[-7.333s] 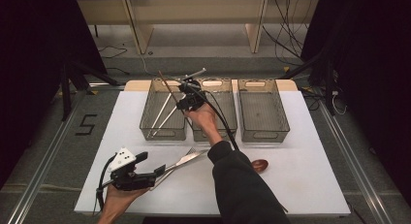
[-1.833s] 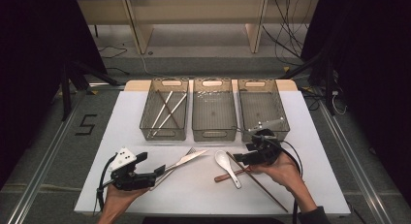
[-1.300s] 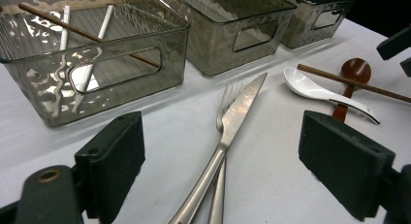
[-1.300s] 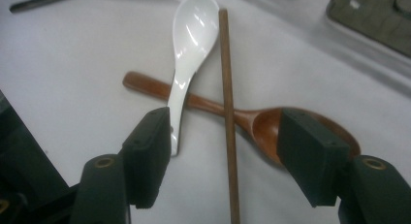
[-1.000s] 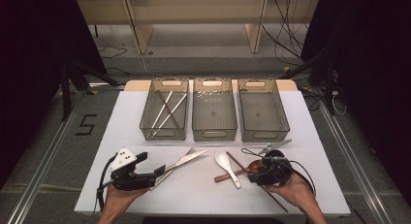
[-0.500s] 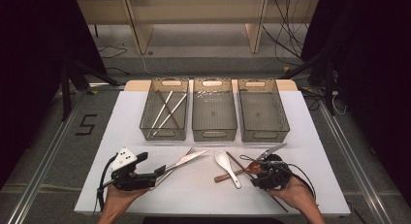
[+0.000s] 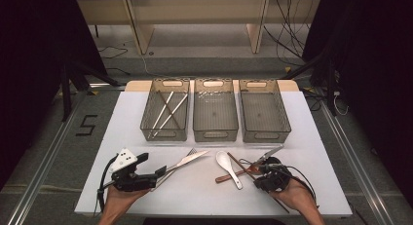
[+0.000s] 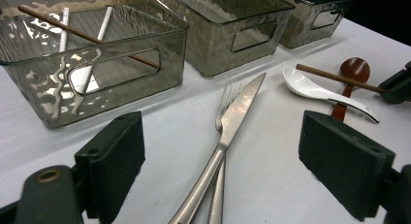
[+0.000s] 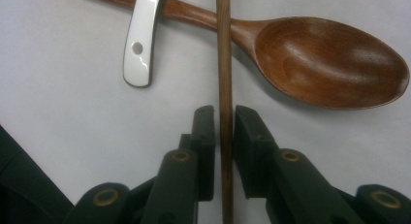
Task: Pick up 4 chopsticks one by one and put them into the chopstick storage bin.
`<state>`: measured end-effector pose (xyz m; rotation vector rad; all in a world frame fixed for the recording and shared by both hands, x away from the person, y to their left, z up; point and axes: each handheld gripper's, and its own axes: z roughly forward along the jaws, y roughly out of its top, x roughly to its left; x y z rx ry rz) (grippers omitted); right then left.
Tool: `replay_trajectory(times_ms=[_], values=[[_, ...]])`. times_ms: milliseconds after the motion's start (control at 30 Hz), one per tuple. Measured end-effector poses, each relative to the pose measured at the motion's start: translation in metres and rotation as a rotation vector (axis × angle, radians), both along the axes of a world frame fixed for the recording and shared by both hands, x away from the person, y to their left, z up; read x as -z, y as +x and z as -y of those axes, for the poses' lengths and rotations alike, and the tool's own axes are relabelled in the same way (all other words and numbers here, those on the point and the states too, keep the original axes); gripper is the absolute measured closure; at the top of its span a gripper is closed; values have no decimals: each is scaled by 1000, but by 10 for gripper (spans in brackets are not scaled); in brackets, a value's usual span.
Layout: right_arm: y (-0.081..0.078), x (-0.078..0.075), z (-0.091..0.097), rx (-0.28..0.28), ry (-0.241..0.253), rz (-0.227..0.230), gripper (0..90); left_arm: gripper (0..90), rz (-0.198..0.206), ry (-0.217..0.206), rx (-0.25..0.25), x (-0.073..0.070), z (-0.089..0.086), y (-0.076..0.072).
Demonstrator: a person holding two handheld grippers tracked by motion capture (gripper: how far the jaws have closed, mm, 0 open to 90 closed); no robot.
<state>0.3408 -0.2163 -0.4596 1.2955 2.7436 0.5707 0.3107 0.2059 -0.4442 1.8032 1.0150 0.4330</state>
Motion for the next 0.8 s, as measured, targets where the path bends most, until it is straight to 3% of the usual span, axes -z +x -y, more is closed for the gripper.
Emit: replay_trajectory(times_ms=[433,800], values=[[-2,-7,-1,-12,6,24,856,163,-1,1,1,0,0,0],[4,-26,-4,-14,80,78,856,163,-1,1,1,0,0,0]])
